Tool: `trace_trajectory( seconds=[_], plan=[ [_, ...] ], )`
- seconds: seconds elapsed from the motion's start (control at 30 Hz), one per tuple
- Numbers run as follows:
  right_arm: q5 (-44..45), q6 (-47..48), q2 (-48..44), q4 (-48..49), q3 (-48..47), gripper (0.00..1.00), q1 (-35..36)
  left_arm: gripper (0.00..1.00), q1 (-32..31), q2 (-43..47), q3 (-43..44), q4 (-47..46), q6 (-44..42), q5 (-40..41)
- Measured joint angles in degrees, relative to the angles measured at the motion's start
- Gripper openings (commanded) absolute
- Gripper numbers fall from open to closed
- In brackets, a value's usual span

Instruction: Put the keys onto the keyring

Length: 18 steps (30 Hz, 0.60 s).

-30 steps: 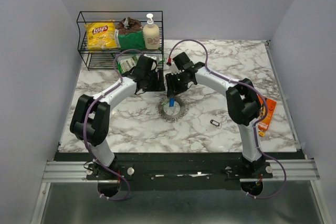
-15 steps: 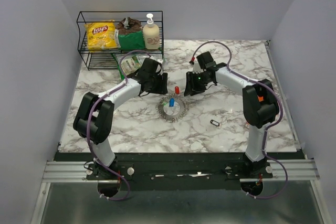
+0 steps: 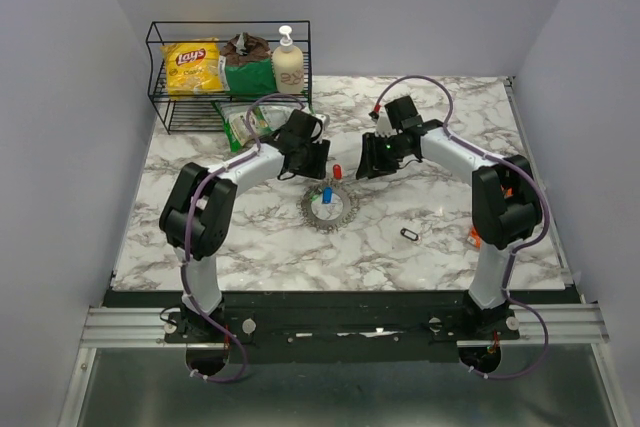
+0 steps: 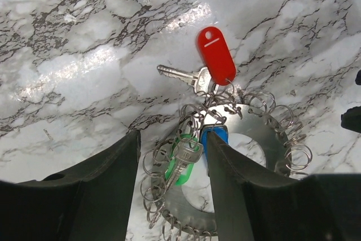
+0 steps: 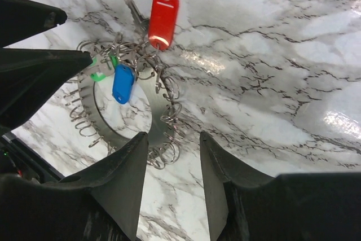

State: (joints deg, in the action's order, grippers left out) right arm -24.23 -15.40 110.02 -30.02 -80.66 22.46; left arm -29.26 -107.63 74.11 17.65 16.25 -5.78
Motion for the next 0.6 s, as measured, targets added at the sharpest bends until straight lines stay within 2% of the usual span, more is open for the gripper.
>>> trace_trajectory(
  seconds=[0.47,0.6],
  plan=[
    [-0.04,0.04,0.00,0.00,0.28,0.50,-0.52,0.49,-0.98,-2.60,1.33,0.02,-0.76,0.20],
    [-0.04,0.04,0.00,0.00,0.48,0.50,-0.52,0.43,-1.16,-3.39,1.31,0.02,-0.70,0.20]
  ],
)
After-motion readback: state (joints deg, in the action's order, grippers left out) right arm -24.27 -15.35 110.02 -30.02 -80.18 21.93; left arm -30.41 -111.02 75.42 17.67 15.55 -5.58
